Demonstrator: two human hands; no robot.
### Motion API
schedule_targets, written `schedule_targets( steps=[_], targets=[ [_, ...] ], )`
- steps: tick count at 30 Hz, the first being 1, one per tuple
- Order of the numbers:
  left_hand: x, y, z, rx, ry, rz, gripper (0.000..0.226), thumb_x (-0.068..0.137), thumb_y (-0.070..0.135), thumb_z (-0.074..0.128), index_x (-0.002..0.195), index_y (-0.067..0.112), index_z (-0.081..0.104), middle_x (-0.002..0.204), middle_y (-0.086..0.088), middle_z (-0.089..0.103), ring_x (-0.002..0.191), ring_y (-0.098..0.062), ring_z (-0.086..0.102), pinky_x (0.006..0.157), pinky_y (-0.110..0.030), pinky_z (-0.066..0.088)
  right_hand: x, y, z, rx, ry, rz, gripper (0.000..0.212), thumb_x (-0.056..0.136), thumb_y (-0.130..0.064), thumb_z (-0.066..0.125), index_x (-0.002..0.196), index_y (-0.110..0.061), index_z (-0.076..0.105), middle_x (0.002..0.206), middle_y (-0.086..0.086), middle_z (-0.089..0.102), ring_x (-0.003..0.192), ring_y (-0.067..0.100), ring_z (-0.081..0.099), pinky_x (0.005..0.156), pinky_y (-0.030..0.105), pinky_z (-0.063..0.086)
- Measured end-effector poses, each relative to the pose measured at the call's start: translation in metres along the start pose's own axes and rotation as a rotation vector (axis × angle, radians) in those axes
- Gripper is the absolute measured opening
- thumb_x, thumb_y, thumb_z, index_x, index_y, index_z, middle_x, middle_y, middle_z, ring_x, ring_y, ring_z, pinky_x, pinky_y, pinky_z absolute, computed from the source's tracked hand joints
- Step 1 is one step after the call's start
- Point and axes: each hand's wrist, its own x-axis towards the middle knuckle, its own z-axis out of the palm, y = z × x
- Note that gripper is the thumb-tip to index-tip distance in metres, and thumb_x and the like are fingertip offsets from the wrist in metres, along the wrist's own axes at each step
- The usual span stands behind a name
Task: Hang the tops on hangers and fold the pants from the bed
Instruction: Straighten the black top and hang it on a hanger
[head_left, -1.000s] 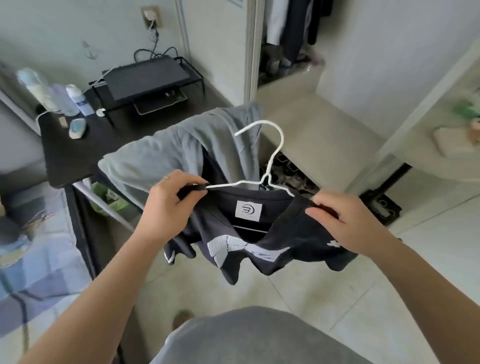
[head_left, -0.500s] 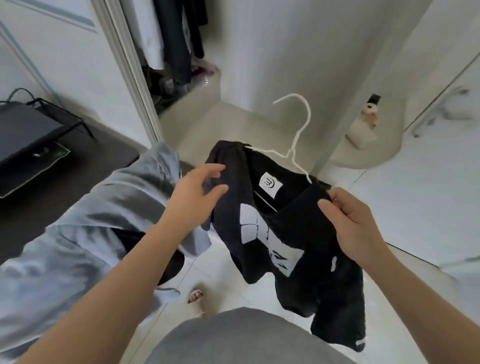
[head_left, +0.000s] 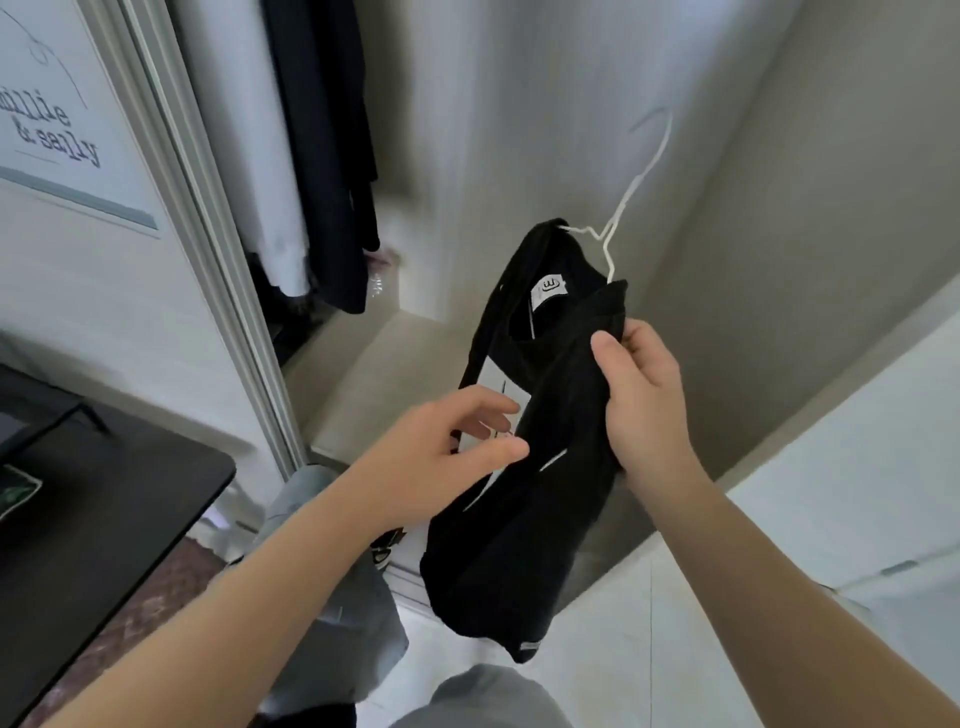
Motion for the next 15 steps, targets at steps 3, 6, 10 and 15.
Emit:
schedule_targets(
  steps=[3,6,10,15],
  targets=[
    [0.015,0.004,-0.018,-0.047,0.032,0.016,0.062,0.075,0.070,0.063,0.132,0.049,0.050,0.118,0.030,0.059,0.113,0.011,0.053,0.089,-0.016,0.042,0.035,-0.019,0.032,0.086,-0.042,-0.018,0.012,0.092,-0.011,0.057,0.102,-0.017,0.060,0.070,-0.013,0.069,0.066,0.004,0.066,0.057,0.019,0.052],
    [0.031,0.013,-0.034,-0.046,0.084,0.054,0.078,0.066,0.075,0.066,0.136,0.053,0.041,0.121,0.034,0.055,0.112,0.017,0.050,0.085,-0.011,0.042,0.074,-0.042,0.059,0.170,-0.058,-0.036,0.026,0.078,-0.018,0.059,0.104,-0.016,0.059,0.073,-0.010,0.067,0.068,0.011,0.065,0.060,0.028,0.056],
    [0.060,0.031,-0.059,-0.035,0.206,0.107,0.064,0.069,0.060,0.073,0.124,0.056,0.040,0.113,0.032,0.059,0.101,0.011,0.060,0.085,-0.024,0.055,0.124,-0.075,0.089,0.248,-0.097,-0.110,0.024,0.075,-0.019,0.059,0.100,-0.017,0.058,0.079,0.005,0.063,0.075,0.033,0.062,0.067,0.046,0.055],
    [0.105,0.061,-0.113,0.166,0.360,0.203,0.035,0.085,0.039,0.068,0.112,0.043,0.048,0.088,0.016,0.062,0.075,-0.001,0.062,0.067,-0.027,0.055,0.182,-0.130,0.116,0.294,-0.164,-0.308,0.019,0.078,-0.014,0.059,0.097,-0.014,0.058,0.073,0.005,0.063,0.070,0.033,0.060,0.057,0.037,0.053]
  ],
)
